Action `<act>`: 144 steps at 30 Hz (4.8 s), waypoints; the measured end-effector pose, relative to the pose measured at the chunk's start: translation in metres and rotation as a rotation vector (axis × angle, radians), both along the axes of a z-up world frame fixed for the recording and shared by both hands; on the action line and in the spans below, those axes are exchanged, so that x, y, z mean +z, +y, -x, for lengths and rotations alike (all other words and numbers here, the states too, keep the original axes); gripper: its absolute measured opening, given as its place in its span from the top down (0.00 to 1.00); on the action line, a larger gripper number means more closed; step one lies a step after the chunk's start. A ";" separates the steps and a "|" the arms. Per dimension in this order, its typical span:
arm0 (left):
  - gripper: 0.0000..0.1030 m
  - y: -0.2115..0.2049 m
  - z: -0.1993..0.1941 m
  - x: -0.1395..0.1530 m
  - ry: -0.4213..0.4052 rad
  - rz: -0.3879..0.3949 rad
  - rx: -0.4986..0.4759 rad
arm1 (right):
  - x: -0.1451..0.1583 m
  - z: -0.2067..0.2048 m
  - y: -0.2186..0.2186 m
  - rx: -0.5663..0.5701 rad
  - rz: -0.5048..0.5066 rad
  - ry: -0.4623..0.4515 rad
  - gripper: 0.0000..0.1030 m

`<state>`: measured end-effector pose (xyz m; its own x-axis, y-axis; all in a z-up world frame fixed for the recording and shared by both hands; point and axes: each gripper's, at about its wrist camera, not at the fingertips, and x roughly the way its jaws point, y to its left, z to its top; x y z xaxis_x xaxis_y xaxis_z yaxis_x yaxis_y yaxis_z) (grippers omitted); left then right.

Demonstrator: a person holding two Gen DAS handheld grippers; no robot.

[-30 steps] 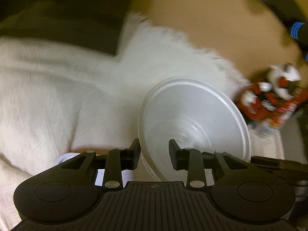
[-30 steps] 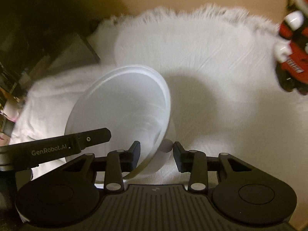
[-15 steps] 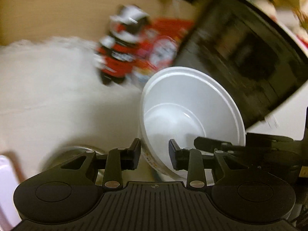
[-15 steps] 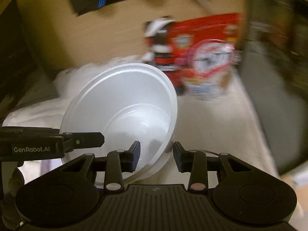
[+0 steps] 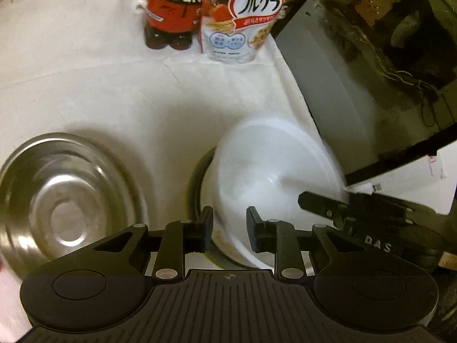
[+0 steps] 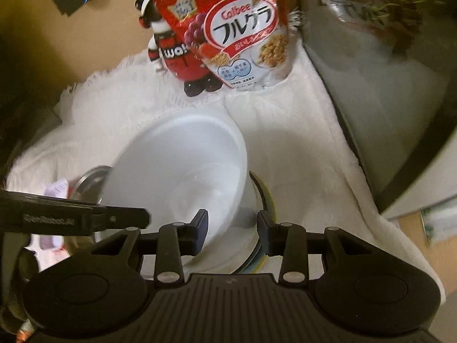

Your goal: Organize plates and bowls

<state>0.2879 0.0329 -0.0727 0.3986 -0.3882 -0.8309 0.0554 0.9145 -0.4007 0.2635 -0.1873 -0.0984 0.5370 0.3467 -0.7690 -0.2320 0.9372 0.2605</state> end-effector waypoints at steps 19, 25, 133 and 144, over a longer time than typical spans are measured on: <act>0.68 -0.011 -0.008 -0.028 -0.017 -0.129 0.060 | -0.045 -0.013 -0.015 0.083 -0.027 -0.013 0.47; 0.65 -0.020 -0.009 -0.037 0.002 -0.143 0.039 | -0.062 -0.022 -0.005 0.094 -0.059 0.049 0.45; 0.54 -0.059 -0.020 -0.063 0.103 -0.097 0.050 | -0.093 -0.037 -0.051 0.091 -0.225 0.134 0.41; 0.54 -0.065 -0.026 -0.055 0.146 -0.120 0.000 | -0.090 -0.038 -0.042 0.042 -0.174 0.169 0.34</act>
<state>0.3144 -0.0326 -0.1280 0.2700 -0.2831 -0.9203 0.0050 0.9562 -0.2926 0.3018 -0.2298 -0.1880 0.3881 0.5014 -0.7733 -0.2098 0.8651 0.4556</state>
